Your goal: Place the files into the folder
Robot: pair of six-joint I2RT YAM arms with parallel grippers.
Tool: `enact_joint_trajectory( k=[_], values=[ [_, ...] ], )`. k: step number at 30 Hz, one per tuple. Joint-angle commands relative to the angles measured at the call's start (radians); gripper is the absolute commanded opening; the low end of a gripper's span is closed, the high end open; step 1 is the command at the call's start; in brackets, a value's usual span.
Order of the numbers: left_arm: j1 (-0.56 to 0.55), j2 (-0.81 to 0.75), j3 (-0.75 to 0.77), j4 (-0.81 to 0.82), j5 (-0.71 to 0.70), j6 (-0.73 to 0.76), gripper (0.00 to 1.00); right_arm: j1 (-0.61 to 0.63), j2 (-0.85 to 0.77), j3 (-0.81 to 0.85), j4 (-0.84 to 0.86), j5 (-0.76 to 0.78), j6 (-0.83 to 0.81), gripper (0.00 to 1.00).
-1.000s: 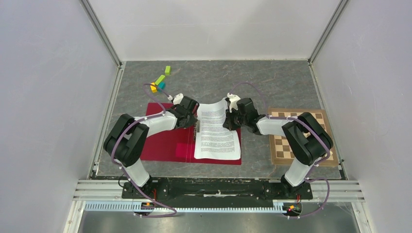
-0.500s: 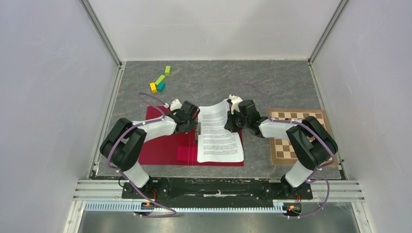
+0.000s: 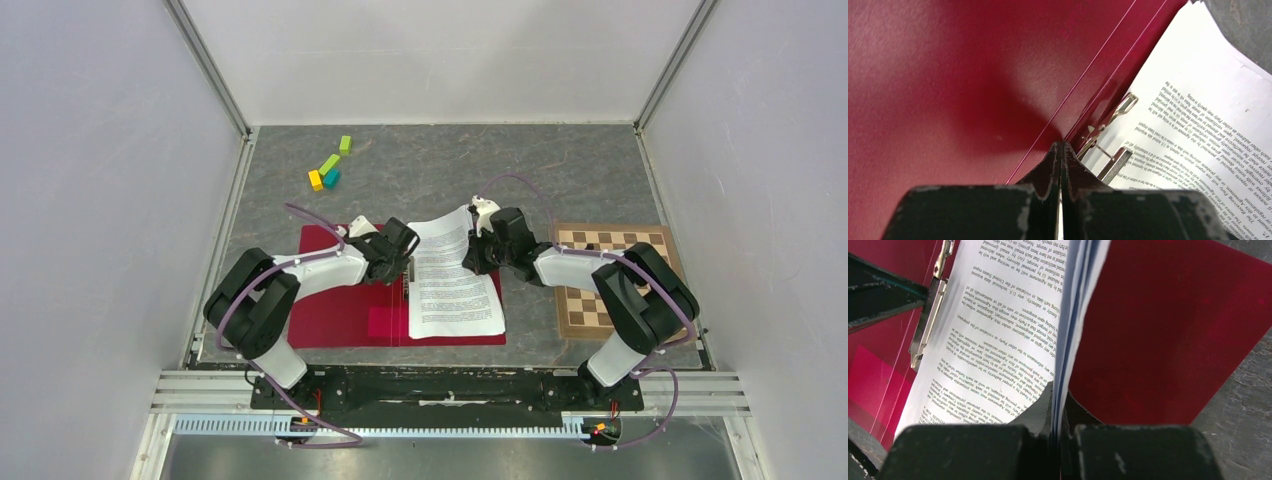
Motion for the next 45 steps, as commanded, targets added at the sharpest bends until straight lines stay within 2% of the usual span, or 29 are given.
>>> enact_joint_trajectory(
  k=[1,12,31,34,40,45],
  values=[
    [-0.032,0.002,-0.048,-0.193,-0.032,-0.115,0.02,0.008,-0.038,-0.002,0.001,0.026,0.011,0.0],
    [-0.048,-0.002,-0.052,-0.206,-0.041,-0.171,0.02,0.02,-0.077,-0.023,-0.021,0.041,0.02,0.0],
    [-0.047,0.012,-0.042,-0.198,-0.039,-0.163,0.02,0.048,-0.065,-0.041,-0.016,0.039,0.028,0.0],
    [-0.047,0.011,-0.043,-0.198,-0.038,-0.162,0.02,0.047,-0.069,-0.038,-0.018,0.047,0.031,0.16],
    [-0.047,0.011,-0.039,-0.198,-0.041,-0.158,0.02,0.048,-0.082,-0.014,-0.071,0.084,0.049,0.59],
    [-0.047,0.011,-0.038,-0.198,-0.041,-0.155,0.02,0.048,-0.073,0.009,-0.122,0.122,0.056,0.78]
  ],
)
